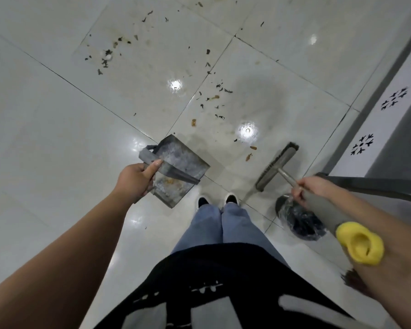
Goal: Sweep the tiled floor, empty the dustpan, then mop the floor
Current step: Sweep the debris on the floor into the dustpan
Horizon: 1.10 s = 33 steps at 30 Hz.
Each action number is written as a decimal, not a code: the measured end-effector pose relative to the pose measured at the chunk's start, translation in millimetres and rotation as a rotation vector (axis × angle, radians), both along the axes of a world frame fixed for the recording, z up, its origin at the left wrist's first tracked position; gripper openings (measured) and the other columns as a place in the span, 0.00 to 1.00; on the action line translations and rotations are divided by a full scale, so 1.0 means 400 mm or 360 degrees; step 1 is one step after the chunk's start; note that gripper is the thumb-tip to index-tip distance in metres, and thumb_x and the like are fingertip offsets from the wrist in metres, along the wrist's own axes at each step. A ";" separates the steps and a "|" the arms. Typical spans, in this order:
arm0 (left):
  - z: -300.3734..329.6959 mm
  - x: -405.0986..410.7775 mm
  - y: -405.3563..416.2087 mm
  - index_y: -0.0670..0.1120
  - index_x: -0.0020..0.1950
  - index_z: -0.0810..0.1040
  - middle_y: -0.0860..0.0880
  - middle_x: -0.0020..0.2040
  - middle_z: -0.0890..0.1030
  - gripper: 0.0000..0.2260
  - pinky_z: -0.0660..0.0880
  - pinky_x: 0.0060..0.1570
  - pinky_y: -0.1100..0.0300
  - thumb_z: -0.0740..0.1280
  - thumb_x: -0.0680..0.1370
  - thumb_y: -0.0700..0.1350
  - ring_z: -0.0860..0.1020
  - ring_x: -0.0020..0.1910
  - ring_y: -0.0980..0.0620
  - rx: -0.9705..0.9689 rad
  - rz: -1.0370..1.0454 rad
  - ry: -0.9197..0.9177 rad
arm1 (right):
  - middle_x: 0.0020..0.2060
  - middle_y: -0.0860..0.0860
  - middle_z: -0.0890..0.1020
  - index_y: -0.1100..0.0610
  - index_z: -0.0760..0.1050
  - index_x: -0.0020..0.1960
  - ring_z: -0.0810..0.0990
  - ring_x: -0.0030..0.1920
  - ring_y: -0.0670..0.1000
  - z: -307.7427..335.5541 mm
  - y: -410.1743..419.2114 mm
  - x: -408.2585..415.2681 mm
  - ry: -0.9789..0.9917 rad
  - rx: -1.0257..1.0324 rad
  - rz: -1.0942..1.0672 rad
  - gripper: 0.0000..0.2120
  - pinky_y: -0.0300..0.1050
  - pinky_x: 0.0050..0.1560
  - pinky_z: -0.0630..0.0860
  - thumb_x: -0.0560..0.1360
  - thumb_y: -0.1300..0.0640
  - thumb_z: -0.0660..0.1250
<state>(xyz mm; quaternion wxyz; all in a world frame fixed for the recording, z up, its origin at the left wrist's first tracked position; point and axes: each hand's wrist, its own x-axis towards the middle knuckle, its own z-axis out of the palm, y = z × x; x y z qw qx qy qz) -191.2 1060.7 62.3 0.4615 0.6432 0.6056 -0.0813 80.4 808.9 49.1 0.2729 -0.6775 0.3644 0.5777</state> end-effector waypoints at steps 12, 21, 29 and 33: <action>0.014 0.050 -0.011 0.44 0.29 0.70 0.47 0.23 0.70 0.23 0.66 0.24 0.62 0.64 0.75 0.60 0.65 0.16 0.53 -0.0082 0.0023 -0.0020 | 0.17 0.55 0.70 0.64 0.68 0.34 0.69 0.15 0.49 0.035 -0.113 -0.024 -0.0033 -0.0026 0.0677 0.14 0.33 0.15 0.67 0.78 0.66 0.58; -0.009 0.051 -0.035 0.44 0.29 0.69 0.53 0.18 0.68 0.23 0.65 0.20 0.67 0.64 0.75 0.60 0.64 0.15 0.56 -0.0101 0.0039 -0.0075 | 0.11 0.52 0.69 0.61 0.66 0.39 0.65 0.10 0.46 0.079 -0.175 -0.005 0.0040 -0.0185 0.0891 0.12 0.30 0.15 0.66 0.79 0.58 0.62; 0.005 0.063 0.030 0.42 0.28 0.68 0.47 0.20 0.70 0.26 0.68 0.35 0.56 0.60 0.76 0.60 0.71 0.27 0.48 0.0323 -0.0316 0.0113 | 0.12 0.55 0.69 0.63 0.64 0.36 0.67 0.10 0.48 0.015 -0.084 -0.032 -0.0019 -0.0026 0.0592 0.16 0.32 0.14 0.67 0.81 0.63 0.50; -0.009 0.055 0.079 0.40 0.30 0.69 0.45 0.24 0.69 0.24 0.66 0.33 0.57 0.62 0.77 0.58 0.70 0.29 0.46 0.0375 -0.0397 0.0144 | 0.28 0.56 0.66 0.62 0.61 0.33 0.65 0.09 0.44 -0.041 0.055 -0.024 -0.0129 -0.0002 0.0709 0.18 0.30 0.16 0.63 0.82 0.66 0.47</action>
